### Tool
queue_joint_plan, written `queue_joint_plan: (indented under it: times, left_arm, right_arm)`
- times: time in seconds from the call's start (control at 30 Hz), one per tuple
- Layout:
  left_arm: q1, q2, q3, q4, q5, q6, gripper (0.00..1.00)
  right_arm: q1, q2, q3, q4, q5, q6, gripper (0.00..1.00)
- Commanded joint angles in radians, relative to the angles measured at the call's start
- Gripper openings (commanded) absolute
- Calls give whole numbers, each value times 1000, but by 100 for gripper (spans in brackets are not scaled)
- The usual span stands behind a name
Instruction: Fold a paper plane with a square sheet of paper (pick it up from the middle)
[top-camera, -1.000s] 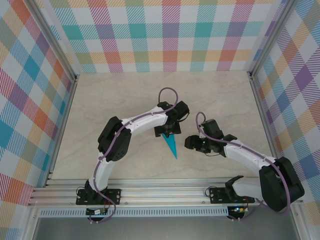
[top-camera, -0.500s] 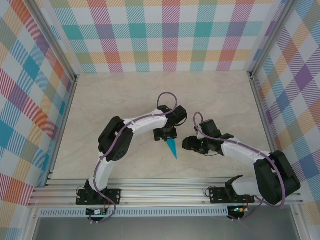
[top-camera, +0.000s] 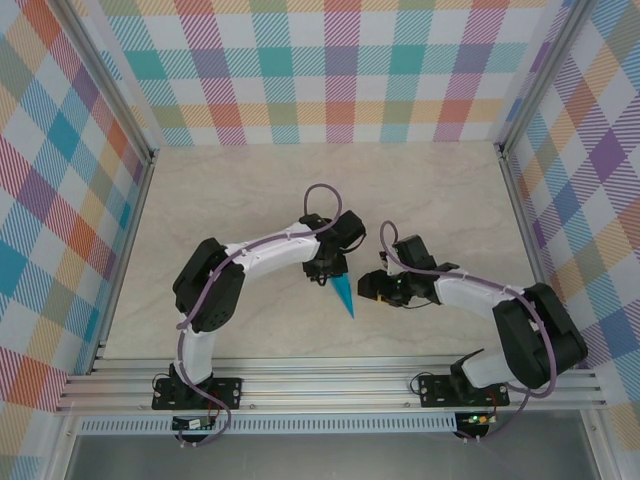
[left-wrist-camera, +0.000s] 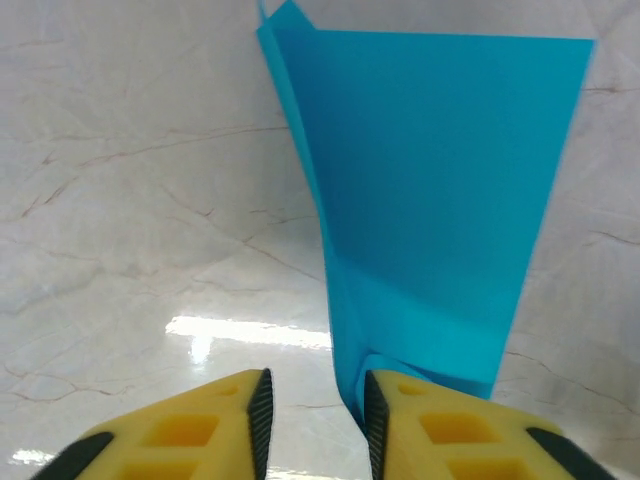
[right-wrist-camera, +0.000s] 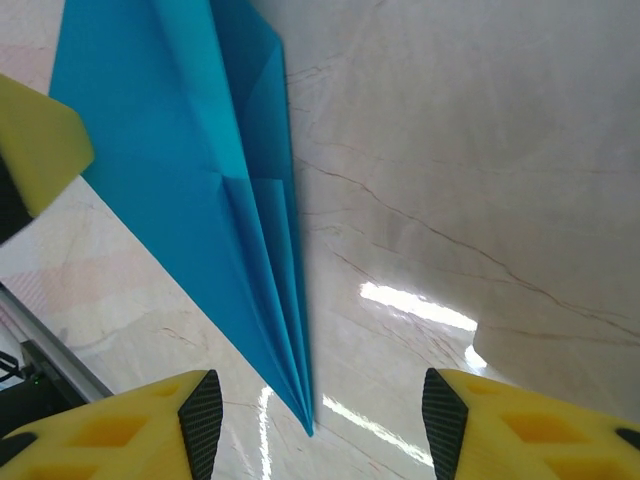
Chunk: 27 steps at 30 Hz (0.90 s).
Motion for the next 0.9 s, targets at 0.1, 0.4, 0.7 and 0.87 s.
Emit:
queue_joint_plan:
  times: [0.1,0.4,0.7,0.87]
  left_arm:
    - [10,-45,-38,35,-29,9,18]
    - [9,-64,-78,64,-30,5,15]
    - [10,-68,-93,76,-29,11,15]
    - [10,-73,-98,82,-29,12,15]
  right_arm:
    - [5,102,94,52,-106,-44,57]
    - [15,229,183,51,-119,-62,58]
    - [44,281,220,72,-128,-63,53]
    - [52,301,218,98,-157,-55,52]
